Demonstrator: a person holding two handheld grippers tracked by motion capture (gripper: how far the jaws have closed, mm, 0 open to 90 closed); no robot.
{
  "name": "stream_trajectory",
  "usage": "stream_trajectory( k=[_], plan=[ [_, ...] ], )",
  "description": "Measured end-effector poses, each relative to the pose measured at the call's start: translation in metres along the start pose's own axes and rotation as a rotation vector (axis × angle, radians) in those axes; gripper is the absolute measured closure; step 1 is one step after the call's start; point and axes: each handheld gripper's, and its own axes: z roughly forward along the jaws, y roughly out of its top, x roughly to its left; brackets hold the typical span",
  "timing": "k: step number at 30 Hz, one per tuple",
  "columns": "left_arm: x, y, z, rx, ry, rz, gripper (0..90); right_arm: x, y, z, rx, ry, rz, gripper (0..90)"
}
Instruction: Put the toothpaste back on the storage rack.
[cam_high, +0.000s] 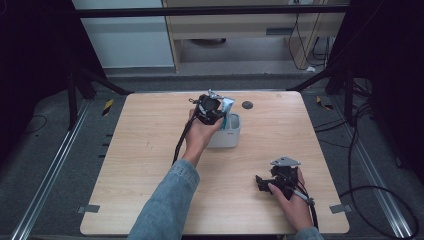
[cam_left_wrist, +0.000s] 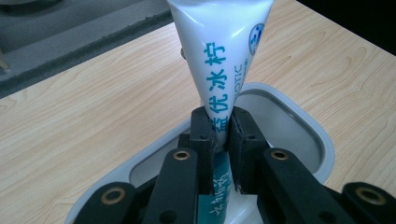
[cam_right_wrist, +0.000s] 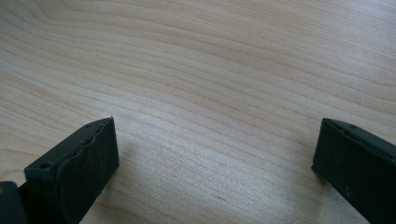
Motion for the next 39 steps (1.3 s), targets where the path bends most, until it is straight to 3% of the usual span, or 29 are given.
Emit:
stream_trajectory(
  k=[24,39],
  plan=[
    [-0.0005,0.0000,0.0026,0.002,0.001,0.006,78.9,0.0000,0.0000,0.0000,0.000,0.000,0.000,0.4],
    [-0.0024,0.0003,-0.0008,-0.010,0.044,0.034,67.5,0.0001,0.0000,0.0000,0.000,0.000,0.002,0.4]
  ],
)
